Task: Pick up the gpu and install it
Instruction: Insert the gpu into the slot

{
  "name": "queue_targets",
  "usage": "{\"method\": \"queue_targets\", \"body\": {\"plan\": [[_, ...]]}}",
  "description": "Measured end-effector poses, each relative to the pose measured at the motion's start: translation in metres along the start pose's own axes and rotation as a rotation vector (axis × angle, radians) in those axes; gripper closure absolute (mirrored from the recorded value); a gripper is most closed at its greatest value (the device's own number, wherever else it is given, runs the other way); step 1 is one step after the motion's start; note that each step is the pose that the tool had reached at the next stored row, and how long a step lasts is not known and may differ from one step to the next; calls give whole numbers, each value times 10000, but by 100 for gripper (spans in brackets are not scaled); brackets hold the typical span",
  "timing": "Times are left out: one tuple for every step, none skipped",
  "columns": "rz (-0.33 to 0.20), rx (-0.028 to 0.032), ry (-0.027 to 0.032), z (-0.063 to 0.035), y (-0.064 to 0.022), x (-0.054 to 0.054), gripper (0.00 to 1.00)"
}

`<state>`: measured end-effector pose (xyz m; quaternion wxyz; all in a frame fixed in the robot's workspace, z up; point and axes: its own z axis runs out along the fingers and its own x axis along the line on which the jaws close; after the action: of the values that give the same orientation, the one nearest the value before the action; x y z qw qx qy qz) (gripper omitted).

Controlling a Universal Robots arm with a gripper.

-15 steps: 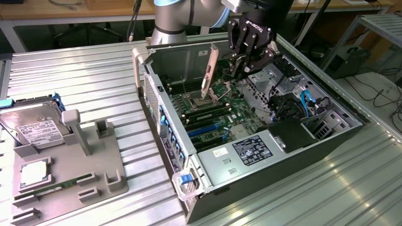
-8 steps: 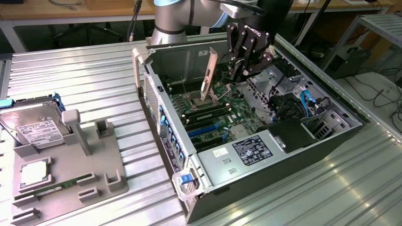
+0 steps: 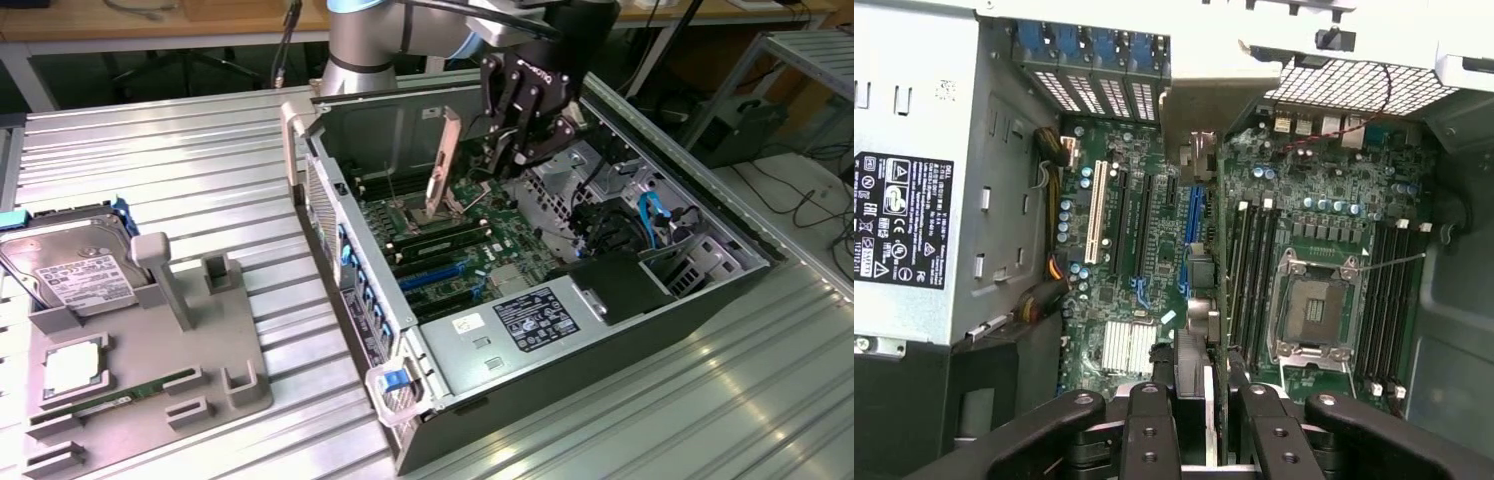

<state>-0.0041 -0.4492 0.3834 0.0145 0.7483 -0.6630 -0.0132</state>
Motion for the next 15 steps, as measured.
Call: {"method": "queue_targets", "body": {"plan": [[-1,0,0,7,0,1,71],[-1,-1,1,14,-1,1,71],[0,0,0,22,-1,2,71],[-1,0,0,29,-1,3,71],[-1,0,-1,36,-1,4,71],[-1,0,-2,45,-1,5,71],[-1,0,-2,57,-2,6,71],[-1,0,-1,65,-2,7,71],[-1,0,-1,72,-2,7,71],[-1,0,-1,80,-2,7,71],[-1,0,-1,86,-3,8,71],[0,0,-1,93,-3,8,71],[-1,0,-2,100,-3,8,71],[-1,0,-2,107,-3,8,71],[0,0,-1,114,-4,9,71]]}}
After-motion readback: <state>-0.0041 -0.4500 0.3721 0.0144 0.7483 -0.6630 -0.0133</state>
